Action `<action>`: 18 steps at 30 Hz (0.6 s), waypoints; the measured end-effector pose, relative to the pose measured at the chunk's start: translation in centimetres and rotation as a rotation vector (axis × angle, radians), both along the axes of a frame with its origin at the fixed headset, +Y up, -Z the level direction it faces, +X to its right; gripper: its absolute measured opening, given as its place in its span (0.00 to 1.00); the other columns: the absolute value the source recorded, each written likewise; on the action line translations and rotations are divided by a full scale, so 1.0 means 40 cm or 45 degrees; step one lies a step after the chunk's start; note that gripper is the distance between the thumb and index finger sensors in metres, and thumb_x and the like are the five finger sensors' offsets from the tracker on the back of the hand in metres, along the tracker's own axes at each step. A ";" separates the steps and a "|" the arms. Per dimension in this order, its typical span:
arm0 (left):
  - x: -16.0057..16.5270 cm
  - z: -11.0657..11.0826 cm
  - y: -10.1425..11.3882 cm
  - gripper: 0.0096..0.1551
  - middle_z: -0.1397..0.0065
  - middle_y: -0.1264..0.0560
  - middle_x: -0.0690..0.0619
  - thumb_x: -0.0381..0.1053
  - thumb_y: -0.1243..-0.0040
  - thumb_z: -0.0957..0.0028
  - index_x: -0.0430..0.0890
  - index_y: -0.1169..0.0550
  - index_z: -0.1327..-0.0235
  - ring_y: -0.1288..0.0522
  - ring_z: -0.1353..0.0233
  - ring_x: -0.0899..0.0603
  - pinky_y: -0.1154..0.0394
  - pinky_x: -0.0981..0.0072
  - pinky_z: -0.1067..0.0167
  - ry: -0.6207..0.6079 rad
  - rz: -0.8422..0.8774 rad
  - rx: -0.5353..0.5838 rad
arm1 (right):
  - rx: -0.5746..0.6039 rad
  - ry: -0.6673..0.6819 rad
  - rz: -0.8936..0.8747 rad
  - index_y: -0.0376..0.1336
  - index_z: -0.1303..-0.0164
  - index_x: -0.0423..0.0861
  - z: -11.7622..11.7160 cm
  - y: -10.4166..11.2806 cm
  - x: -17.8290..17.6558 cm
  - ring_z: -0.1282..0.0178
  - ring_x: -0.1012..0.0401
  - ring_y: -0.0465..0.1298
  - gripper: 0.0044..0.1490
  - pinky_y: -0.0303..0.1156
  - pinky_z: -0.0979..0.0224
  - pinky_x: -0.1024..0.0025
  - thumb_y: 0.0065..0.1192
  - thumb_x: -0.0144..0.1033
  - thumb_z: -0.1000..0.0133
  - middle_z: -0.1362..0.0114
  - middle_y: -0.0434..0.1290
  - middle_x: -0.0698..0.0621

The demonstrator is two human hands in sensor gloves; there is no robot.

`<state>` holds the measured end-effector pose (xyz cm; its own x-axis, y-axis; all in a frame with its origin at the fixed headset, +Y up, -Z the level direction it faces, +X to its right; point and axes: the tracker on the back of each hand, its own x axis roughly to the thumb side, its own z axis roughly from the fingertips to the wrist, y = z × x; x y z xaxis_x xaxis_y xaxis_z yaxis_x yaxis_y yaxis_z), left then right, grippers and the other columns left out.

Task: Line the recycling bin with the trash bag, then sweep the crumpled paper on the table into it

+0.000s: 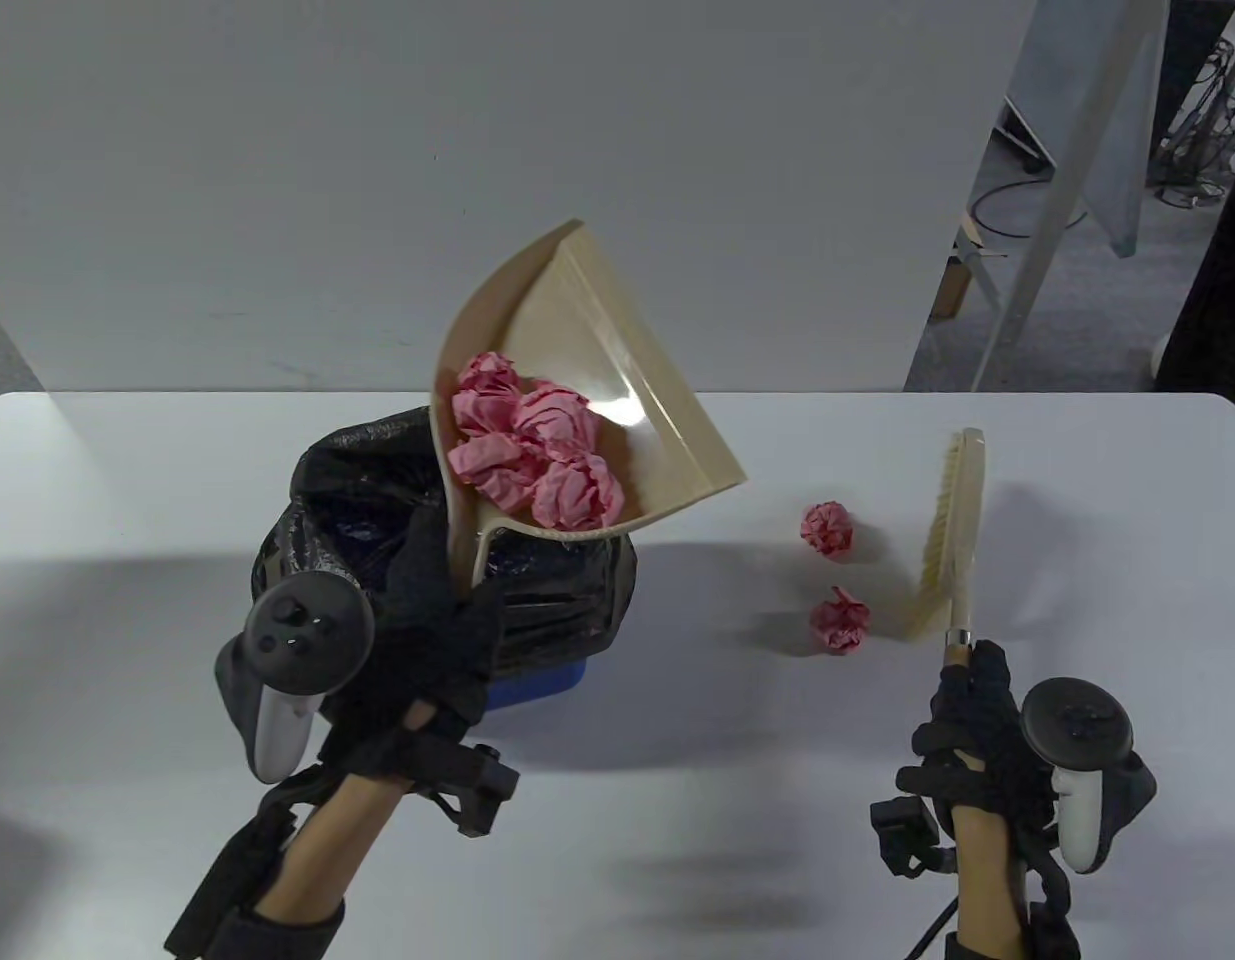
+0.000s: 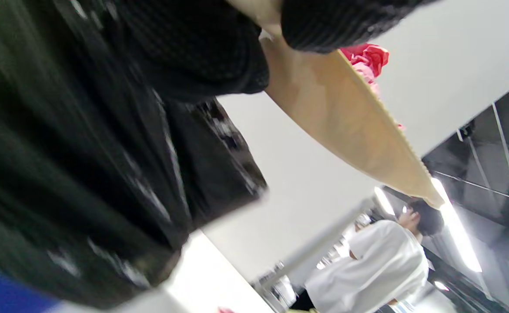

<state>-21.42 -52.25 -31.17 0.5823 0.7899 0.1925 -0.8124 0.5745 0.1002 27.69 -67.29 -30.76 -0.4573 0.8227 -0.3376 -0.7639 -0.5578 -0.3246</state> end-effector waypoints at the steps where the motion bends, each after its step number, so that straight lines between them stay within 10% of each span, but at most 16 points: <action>1: -0.029 0.001 0.007 0.47 0.19 0.43 0.33 0.47 0.44 0.37 0.33 0.55 0.17 0.22 0.36 0.42 0.15 0.61 0.54 0.052 -0.051 0.016 | 0.002 0.004 -0.003 0.45 0.15 0.37 -0.001 0.000 0.000 0.55 0.52 0.80 0.37 0.84 0.57 0.62 0.43 0.39 0.31 0.33 0.69 0.33; 18: -0.154 0.017 0.009 0.46 0.14 0.41 0.46 0.44 0.37 0.40 0.49 0.47 0.13 0.25 0.28 0.41 0.22 0.49 0.38 0.558 -0.905 0.311 | 0.006 0.007 -0.007 0.45 0.14 0.38 -0.003 -0.003 -0.006 0.54 0.52 0.80 0.37 0.84 0.57 0.61 0.43 0.39 0.31 0.33 0.69 0.33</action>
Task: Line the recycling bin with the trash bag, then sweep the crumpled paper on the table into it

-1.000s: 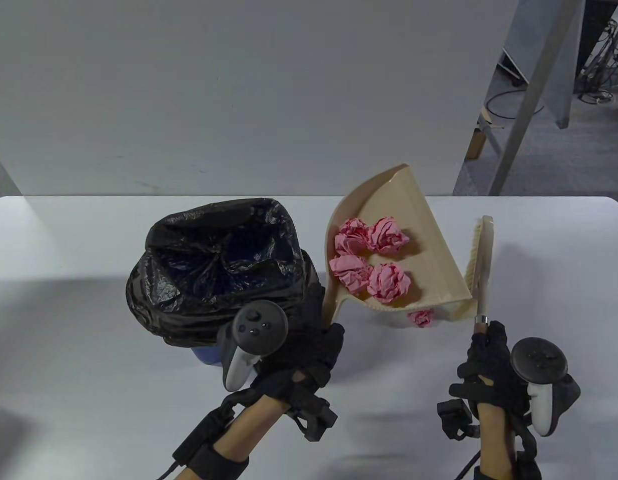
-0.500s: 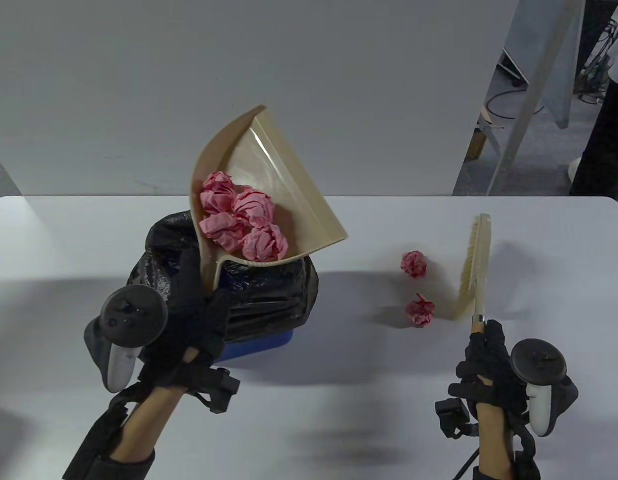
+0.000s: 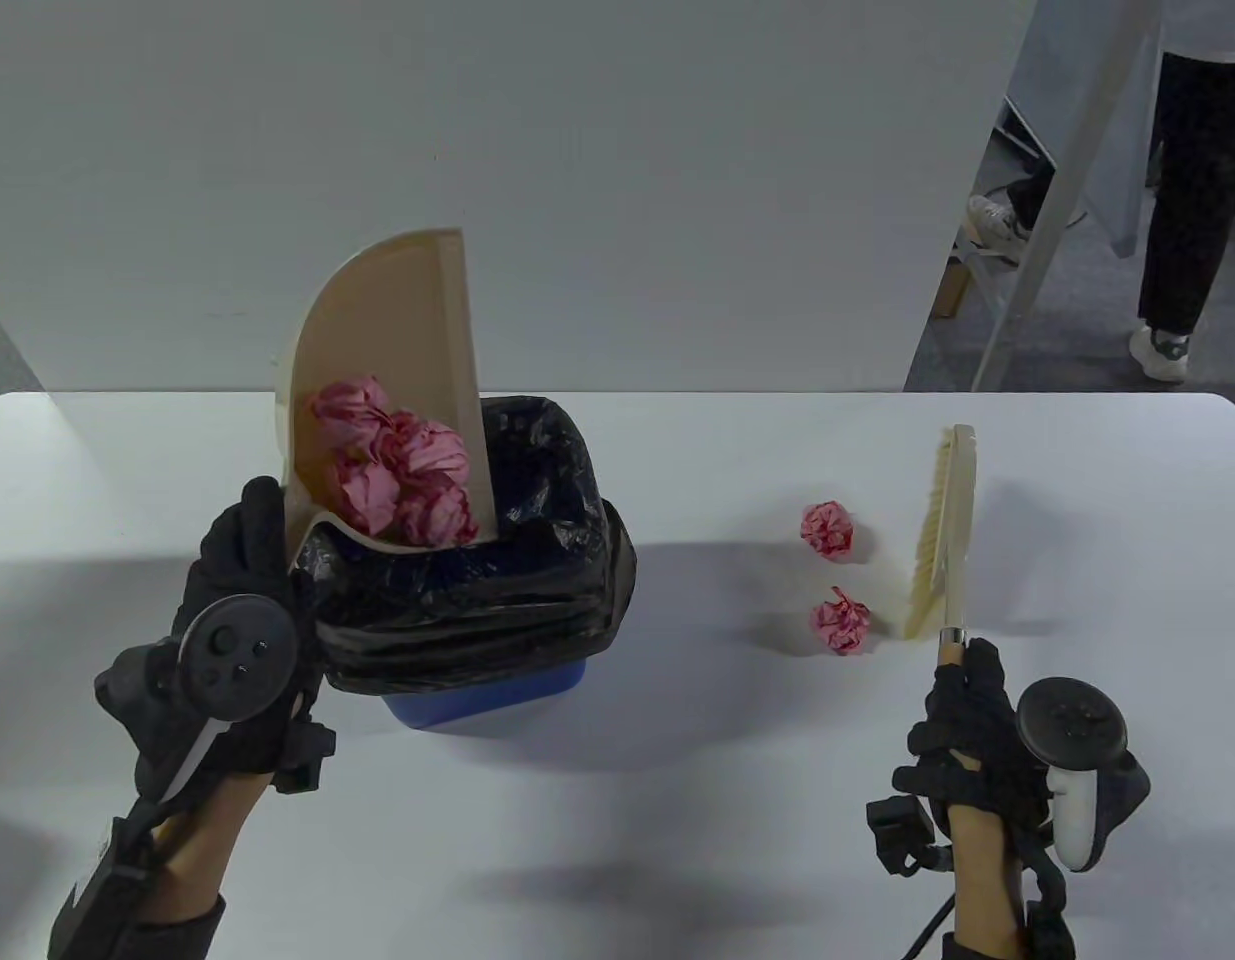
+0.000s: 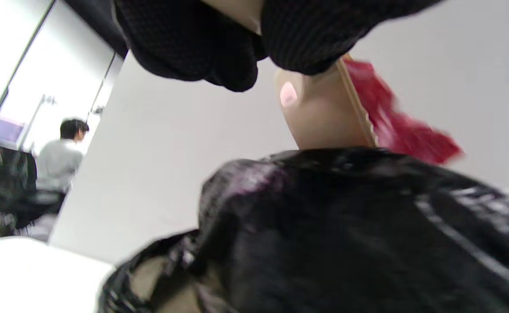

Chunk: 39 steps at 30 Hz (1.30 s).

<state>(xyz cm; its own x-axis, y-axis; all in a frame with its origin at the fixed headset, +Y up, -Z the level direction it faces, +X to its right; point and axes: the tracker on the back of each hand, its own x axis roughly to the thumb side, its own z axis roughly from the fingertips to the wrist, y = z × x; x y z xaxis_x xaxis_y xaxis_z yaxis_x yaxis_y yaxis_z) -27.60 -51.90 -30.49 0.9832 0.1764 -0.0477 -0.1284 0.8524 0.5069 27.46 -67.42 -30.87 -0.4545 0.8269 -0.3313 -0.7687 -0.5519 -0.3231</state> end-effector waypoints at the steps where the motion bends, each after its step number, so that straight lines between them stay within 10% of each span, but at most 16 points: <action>1: 0.002 0.003 0.001 0.46 0.14 0.41 0.47 0.44 0.37 0.40 0.50 0.47 0.13 0.25 0.27 0.41 0.23 0.49 0.37 0.026 -0.055 0.029 | 0.000 0.000 0.000 0.45 0.14 0.38 0.000 0.000 0.000 0.54 0.52 0.80 0.37 0.84 0.57 0.61 0.43 0.39 0.31 0.32 0.69 0.33; 8: -0.003 0.034 0.016 0.46 0.14 0.41 0.49 0.44 0.36 0.40 0.52 0.47 0.13 0.27 0.26 0.42 0.24 0.48 0.34 0.141 -0.173 0.236 | 0.000 0.000 0.000 0.45 0.14 0.38 0.000 0.000 0.000 0.54 0.52 0.80 0.37 0.84 0.57 0.61 0.43 0.39 0.31 0.32 0.69 0.33; 15: 0.002 0.069 0.029 0.46 0.15 0.41 0.44 0.46 0.39 0.39 0.46 0.49 0.13 0.25 0.28 0.41 0.21 0.51 0.37 0.006 0.225 0.288 | 0.006 -0.002 0.005 0.45 0.14 0.38 -0.001 -0.001 -0.002 0.54 0.52 0.80 0.37 0.84 0.57 0.61 0.43 0.39 0.31 0.32 0.69 0.33; 26: 0.202 0.042 0.000 0.46 0.17 0.43 0.38 0.48 0.44 0.36 0.39 0.53 0.15 0.24 0.30 0.43 0.16 0.60 0.43 -0.745 0.895 -0.106 | 0.009 -0.002 0.003 0.46 0.15 0.37 -0.001 -0.001 -0.003 0.54 0.52 0.80 0.37 0.84 0.57 0.61 0.43 0.39 0.31 0.33 0.69 0.33; 39: 0.520 -0.065 -0.191 0.46 0.16 0.43 0.39 0.49 0.44 0.36 0.40 0.53 0.14 0.24 0.30 0.44 0.16 0.62 0.42 -0.918 0.742 -0.481 | 0.043 -0.017 -0.046 0.46 0.15 0.37 0.001 0.001 0.010 0.54 0.51 0.80 0.37 0.84 0.57 0.61 0.43 0.39 0.31 0.33 0.69 0.33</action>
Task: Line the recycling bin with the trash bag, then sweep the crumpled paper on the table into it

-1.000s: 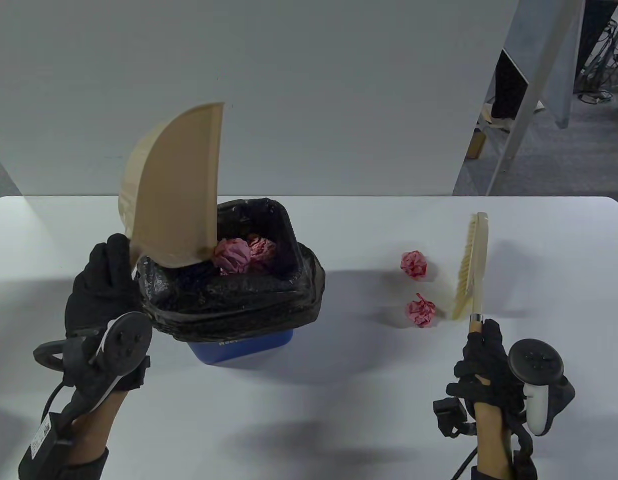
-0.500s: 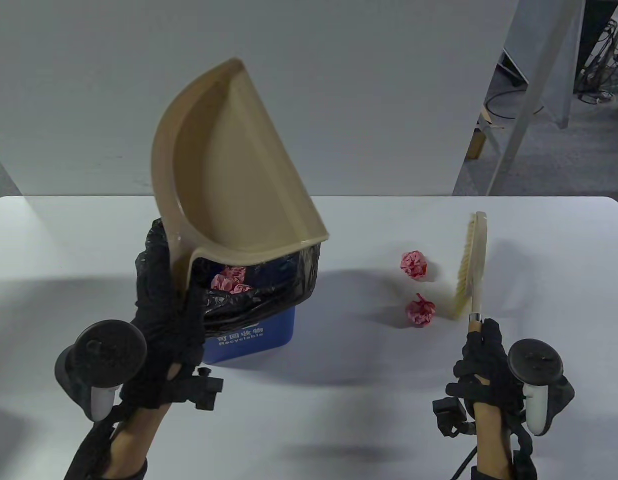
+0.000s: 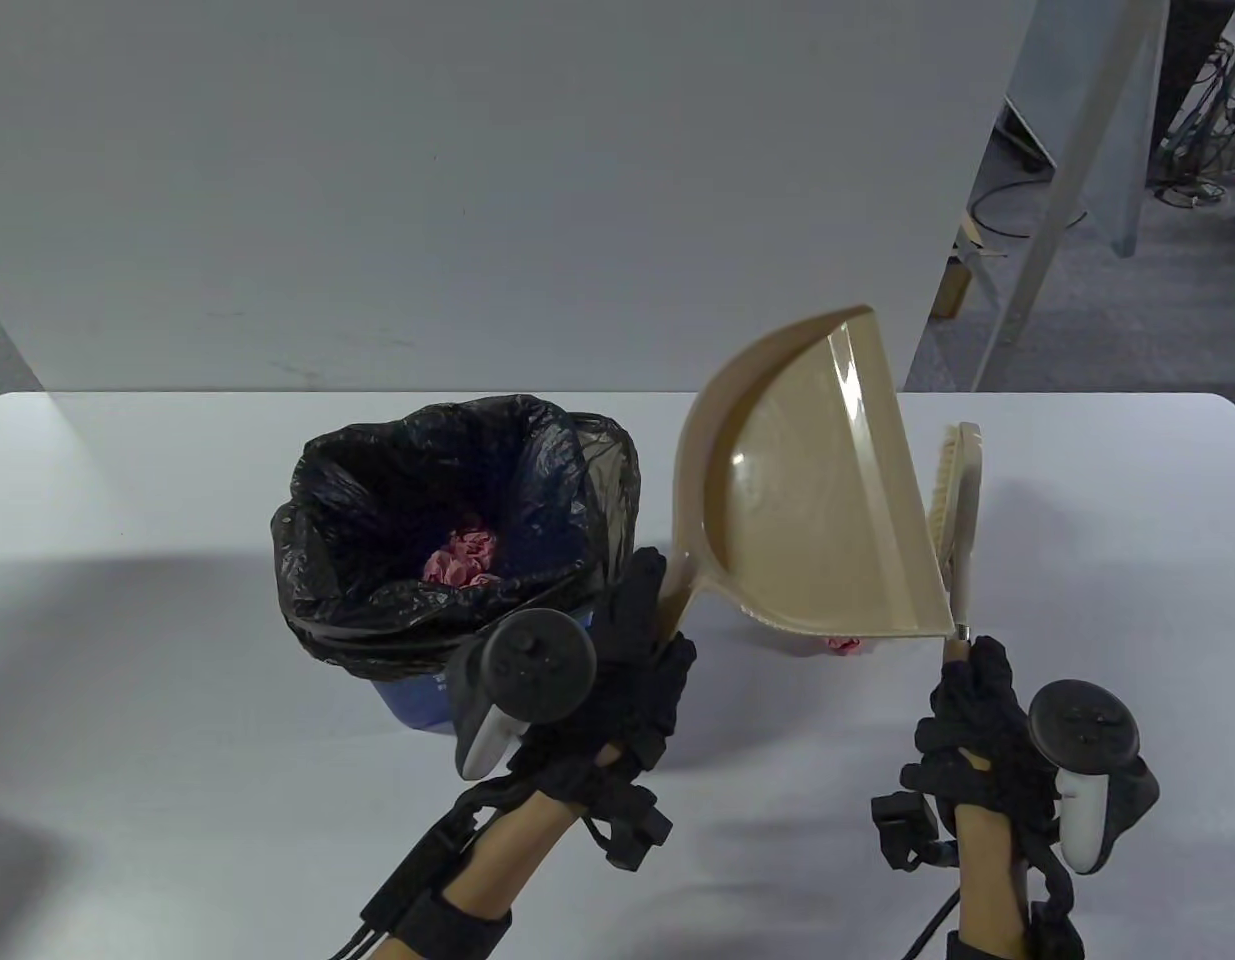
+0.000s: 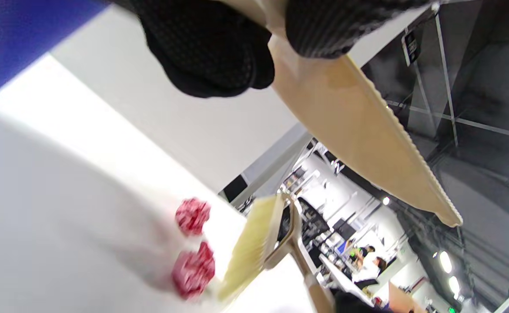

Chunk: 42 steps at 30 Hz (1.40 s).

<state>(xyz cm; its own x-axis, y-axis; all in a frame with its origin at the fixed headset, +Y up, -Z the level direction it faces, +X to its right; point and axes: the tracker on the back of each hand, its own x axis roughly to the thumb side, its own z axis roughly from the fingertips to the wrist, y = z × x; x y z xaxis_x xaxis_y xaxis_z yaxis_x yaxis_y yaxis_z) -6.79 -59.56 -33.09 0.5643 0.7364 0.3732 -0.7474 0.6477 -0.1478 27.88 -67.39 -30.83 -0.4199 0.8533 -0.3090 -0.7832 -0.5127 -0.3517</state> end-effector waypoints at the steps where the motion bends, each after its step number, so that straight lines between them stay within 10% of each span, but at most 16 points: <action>1: 0.010 -0.007 -0.024 0.46 0.16 0.43 0.39 0.49 0.44 0.36 0.40 0.53 0.14 0.24 0.30 0.44 0.16 0.62 0.42 -0.001 -0.030 -0.017 | 0.002 -0.002 -0.005 0.46 0.15 0.37 0.000 0.000 0.001 0.54 0.51 0.80 0.37 0.84 0.57 0.61 0.43 0.39 0.31 0.33 0.69 0.33; 12: -0.018 -0.014 -0.183 0.46 0.18 0.42 0.36 0.46 0.42 0.37 0.37 0.52 0.15 0.23 0.32 0.41 0.15 0.59 0.46 0.182 -0.342 -0.189 | 0.001 0.035 0.083 0.46 0.15 0.37 -0.006 0.001 -0.012 0.54 0.51 0.80 0.37 0.84 0.57 0.60 0.44 0.39 0.32 0.32 0.69 0.33; 42: 0.016 -0.057 -0.290 0.46 0.18 0.42 0.35 0.50 0.46 0.36 0.36 0.54 0.16 0.22 0.33 0.43 0.13 0.64 0.45 0.265 -0.641 -0.399 | -0.207 0.493 0.698 0.48 0.15 0.38 0.004 0.026 -0.275 0.55 0.52 0.80 0.36 0.84 0.58 0.61 0.45 0.38 0.32 0.33 0.70 0.33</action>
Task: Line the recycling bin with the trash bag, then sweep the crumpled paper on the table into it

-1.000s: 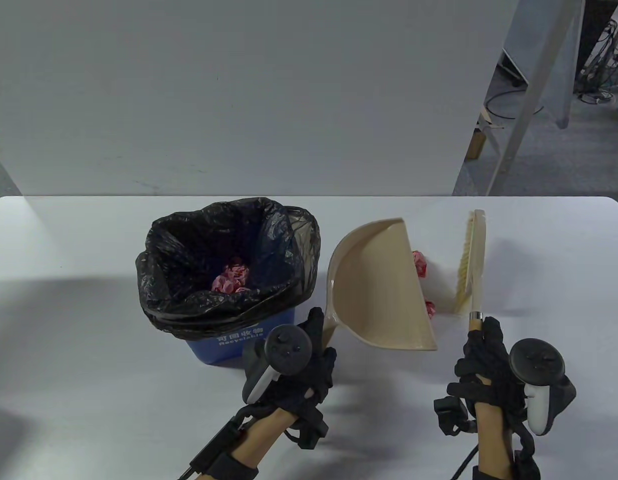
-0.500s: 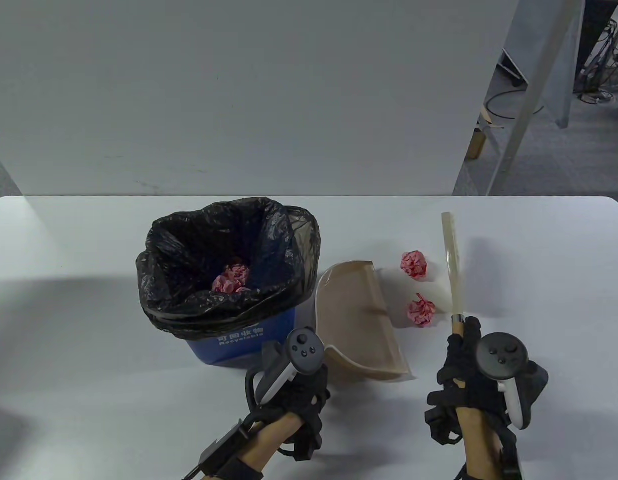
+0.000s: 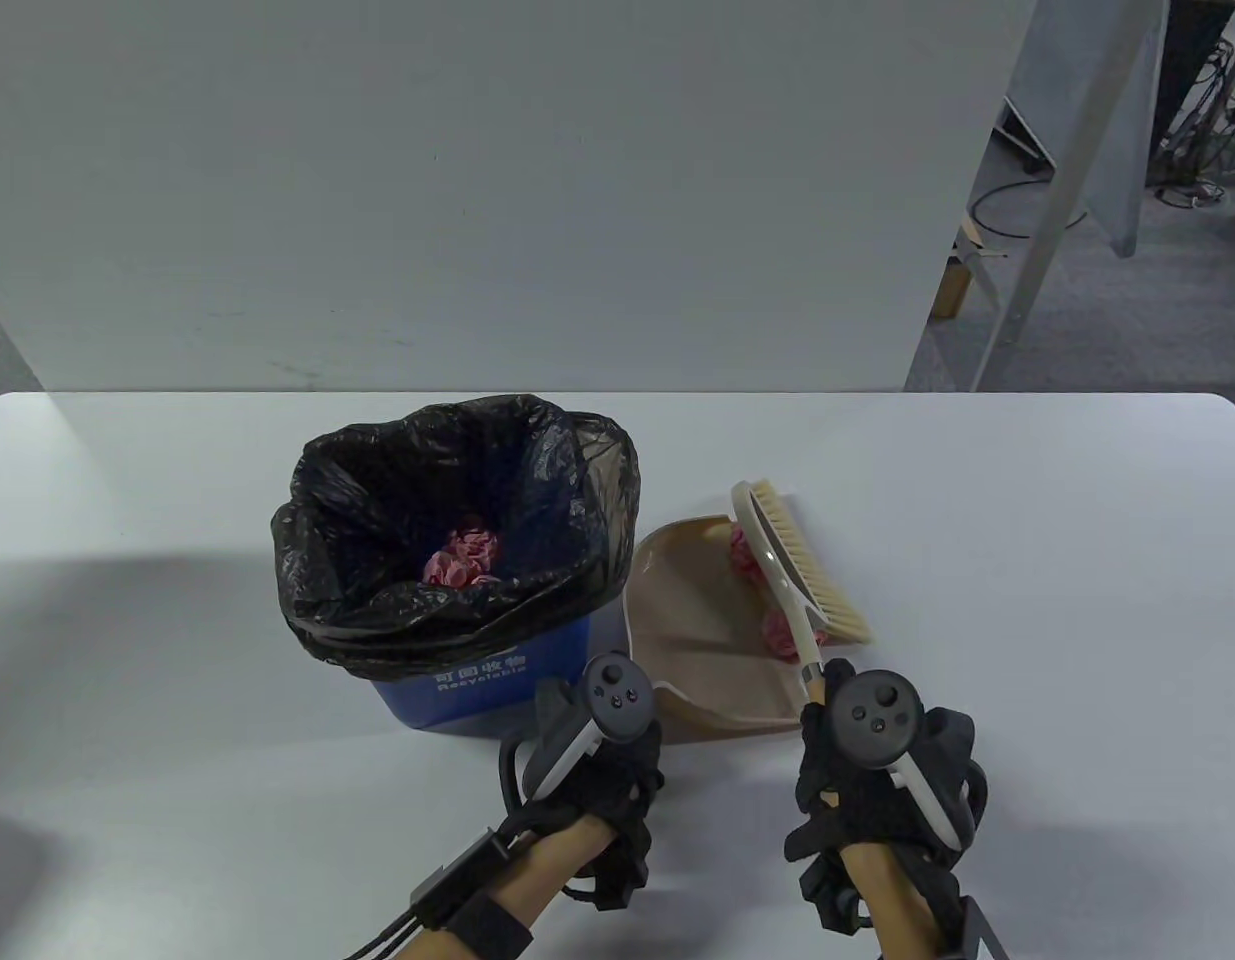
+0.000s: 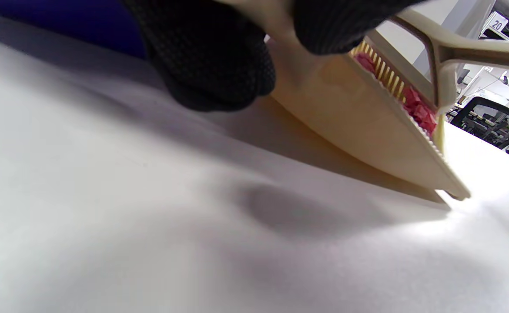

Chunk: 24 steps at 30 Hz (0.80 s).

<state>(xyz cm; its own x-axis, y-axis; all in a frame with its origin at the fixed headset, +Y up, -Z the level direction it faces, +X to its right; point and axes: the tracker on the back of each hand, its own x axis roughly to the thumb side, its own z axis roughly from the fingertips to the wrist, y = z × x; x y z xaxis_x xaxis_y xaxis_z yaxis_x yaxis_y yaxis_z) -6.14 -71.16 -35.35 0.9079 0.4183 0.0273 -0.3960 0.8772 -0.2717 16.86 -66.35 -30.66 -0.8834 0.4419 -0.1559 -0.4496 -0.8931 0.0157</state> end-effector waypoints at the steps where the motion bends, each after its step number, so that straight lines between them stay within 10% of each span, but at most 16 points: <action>1: 0.000 0.000 0.000 0.46 0.18 0.42 0.35 0.50 0.46 0.36 0.36 0.54 0.16 0.22 0.33 0.43 0.13 0.64 0.45 0.000 -0.001 0.001 | 0.003 0.014 -0.028 0.48 0.15 0.37 0.003 0.004 -0.003 0.55 0.52 0.80 0.36 0.84 0.58 0.61 0.45 0.38 0.32 0.33 0.70 0.33; 24: -0.006 -0.007 -0.009 0.47 0.18 0.43 0.36 0.51 0.47 0.36 0.35 0.56 0.17 0.22 0.34 0.44 0.14 0.63 0.45 -0.004 0.030 -0.080 | -0.015 0.175 -0.488 0.46 0.17 0.32 0.005 0.007 0.012 0.55 0.52 0.80 0.38 0.84 0.58 0.61 0.45 0.39 0.32 0.33 0.70 0.33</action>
